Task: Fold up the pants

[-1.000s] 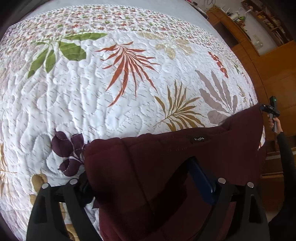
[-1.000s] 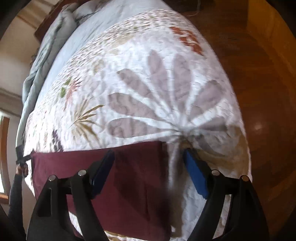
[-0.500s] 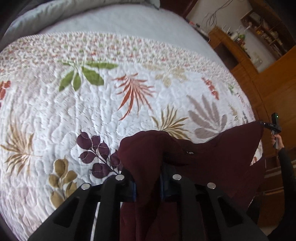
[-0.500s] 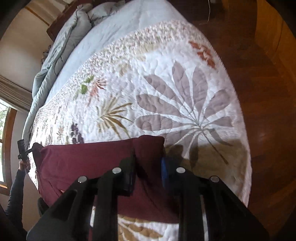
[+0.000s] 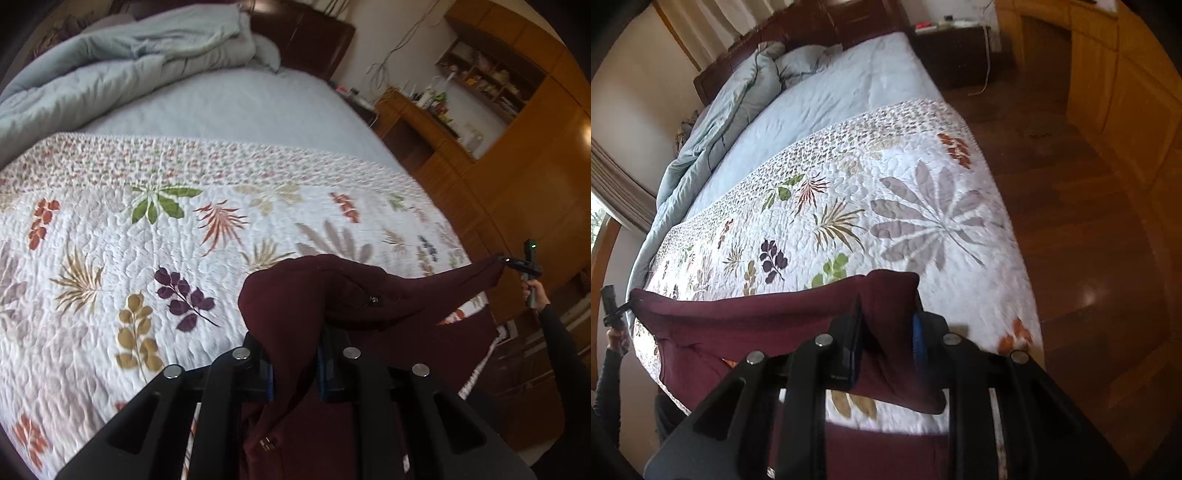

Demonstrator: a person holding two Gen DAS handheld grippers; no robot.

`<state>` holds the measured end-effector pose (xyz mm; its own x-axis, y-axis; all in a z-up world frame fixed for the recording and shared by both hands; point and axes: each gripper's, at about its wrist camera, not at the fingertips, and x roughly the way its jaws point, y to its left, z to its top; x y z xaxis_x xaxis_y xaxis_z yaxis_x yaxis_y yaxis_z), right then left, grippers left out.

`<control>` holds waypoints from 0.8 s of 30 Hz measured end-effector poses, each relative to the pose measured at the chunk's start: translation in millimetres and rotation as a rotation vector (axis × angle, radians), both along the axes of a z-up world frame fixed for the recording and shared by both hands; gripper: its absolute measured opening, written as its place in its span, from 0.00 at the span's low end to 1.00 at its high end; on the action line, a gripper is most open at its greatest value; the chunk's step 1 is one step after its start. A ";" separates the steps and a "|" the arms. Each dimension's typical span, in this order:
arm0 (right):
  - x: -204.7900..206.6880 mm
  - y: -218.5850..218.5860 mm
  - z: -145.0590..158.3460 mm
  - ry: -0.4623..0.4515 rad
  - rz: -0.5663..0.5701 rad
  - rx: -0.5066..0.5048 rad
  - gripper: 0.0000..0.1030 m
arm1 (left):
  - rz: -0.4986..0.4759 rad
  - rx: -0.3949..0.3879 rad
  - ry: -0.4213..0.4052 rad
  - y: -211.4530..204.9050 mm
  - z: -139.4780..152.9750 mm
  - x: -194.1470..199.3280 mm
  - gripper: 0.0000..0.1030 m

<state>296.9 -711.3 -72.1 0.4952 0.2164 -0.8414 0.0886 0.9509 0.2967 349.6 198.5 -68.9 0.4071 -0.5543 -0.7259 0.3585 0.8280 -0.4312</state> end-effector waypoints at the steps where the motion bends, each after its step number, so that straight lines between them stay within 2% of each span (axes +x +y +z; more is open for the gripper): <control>1: -7.9 0.7 0.7 -0.003 -0.004 -0.005 0.21 | -0.003 -0.004 -0.009 0.1 4.1 -8.6 0.15; 4: -48.4 4.0 3.0 -0.044 -0.012 -0.025 0.22 | -0.022 -0.015 -0.032 1.2 11.9 -44.4 0.15; 7: -89.2 7.3 -0.2 -0.081 -0.031 -0.053 0.24 | -0.030 -0.029 -0.039 5.2 7.1 -84.7 0.15; 10: -128.8 14.5 -20.1 -0.083 -0.056 -0.075 0.25 | -0.030 -0.024 -0.030 10.0 -11.6 -125.9 0.15; 13: -160.9 20.2 -41.9 -0.086 -0.088 -0.085 0.28 | -0.034 0.013 0.016 11.7 -42.9 -159.6 0.16; 16: -187.2 30.5 -66.5 -0.052 -0.123 -0.098 0.34 | -0.038 0.080 0.109 8.3 -84.2 -184.1 0.27; 18: -199.3 34.5 -75.0 -0.031 -0.160 -0.084 0.43 | -0.023 0.099 0.143 11.8 -100.5 -192.2 0.32; 19: -205.4 35.4 -78.4 -0.022 -0.181 -0.072 0.45 | -0.015 0.110 0.147 14.1 -104.9 -198.1 0.34; 20: -210.4 35.6 -81.3 -0.013 -0.197 -0.058 0.49 | 0.002 0.115 0.158 19.1 -108.2 -203.5 0.44; 21: -215.2 35.5 -83.0 -0.006 -0.214 -0.046 0.52 | 0.022 0.121 0.163 24.6 -109.3 -208.2 0.58; 22: -222.0 35.8 -84.8 0.006 -0.245 -0.032 0.53 | 0.042 0.125 0.158 31.8 -107.9 -215.0 0.61; 24: -233.6 37.2 -85.3 0.014 -0.285 -0.012 0.54 | 0.077 0.115 0.153 44.1 -102.9 -223.7 0.62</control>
